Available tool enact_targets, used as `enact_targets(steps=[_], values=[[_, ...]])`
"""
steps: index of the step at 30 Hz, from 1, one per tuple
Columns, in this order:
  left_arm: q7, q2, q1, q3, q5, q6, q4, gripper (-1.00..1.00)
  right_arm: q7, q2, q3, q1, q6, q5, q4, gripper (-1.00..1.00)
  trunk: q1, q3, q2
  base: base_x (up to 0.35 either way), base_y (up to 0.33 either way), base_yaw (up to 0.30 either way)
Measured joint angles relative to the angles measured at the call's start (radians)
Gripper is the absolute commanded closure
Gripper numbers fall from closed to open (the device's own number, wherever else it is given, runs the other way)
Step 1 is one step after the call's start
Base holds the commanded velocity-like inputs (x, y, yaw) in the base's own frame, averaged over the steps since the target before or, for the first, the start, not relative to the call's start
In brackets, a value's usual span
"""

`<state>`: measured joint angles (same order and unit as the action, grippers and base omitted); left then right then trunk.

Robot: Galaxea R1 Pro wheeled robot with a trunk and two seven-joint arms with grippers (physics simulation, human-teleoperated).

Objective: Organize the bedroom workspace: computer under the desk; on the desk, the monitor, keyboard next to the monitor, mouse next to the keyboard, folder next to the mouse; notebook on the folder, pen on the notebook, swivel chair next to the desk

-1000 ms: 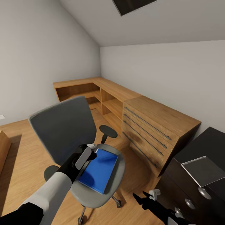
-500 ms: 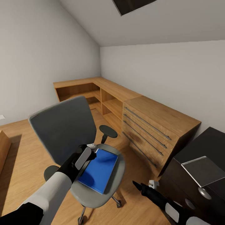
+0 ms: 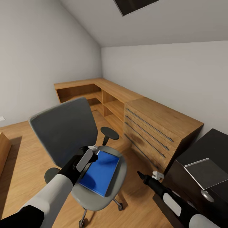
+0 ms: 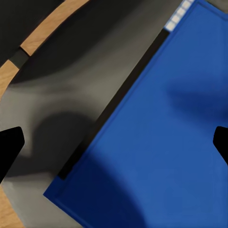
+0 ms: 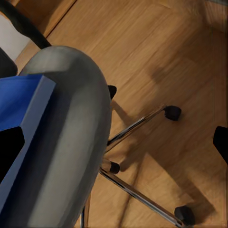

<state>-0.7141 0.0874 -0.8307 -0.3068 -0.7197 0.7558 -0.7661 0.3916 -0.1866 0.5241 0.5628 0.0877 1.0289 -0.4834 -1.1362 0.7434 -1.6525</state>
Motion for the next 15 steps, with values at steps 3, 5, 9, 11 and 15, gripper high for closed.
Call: enact_targets(steps=[3, 5, 9, 11, 15], values=[[0.000, 0.000, 0.000, 0.000, 0.001, 0.000, 0.000, -1.00, -0.021, -0.001, 0.000, -0.029, 0.034, -0.001, -0.032, -1.00, 0.000, 0.000, 0.000, 0.000, 0.000, 0.000], [0.000, 0.000, 0.000, 0.000, 0.001, 0.000, 0.000, -1.00, -0.026, -0.003, -0.001, -0.048, 0.073, -0.001, -0.059, -1.00, -0.008, 0.006, -0.014, 0.000, 0.000, 0.000], [0.000, 0.000, 0.000, 0.000, 0.000, 0.000, 0.000, -1.00, -0.030, -0.003, 0.000, -0.081, 0.117, -0.001, -0.101, -1.00, -0.023, 0.019, -0.042, 0.000, 0.000, 0.000], [0.000, 0.000, 0.000, 0.000, 0.001, 0.000, 0.000, -1.00, -0.032, -0.002, 0.001, -0.090, 0.129, -0.002, -0.110, -1.00, -0.031, 0.025, -0.056, 0.000, 0.000, 0.000], [-0.001, -0.001, 0.000, 0.001, 0.001, 0.000, 0.000, -1.00, -0.030, -0.002, 0.002, -0.096, 0.136, -0.012, -0.111, -1.00, -0.046, 0.038, -0.084, 0.000, 0.000, 0.000]])
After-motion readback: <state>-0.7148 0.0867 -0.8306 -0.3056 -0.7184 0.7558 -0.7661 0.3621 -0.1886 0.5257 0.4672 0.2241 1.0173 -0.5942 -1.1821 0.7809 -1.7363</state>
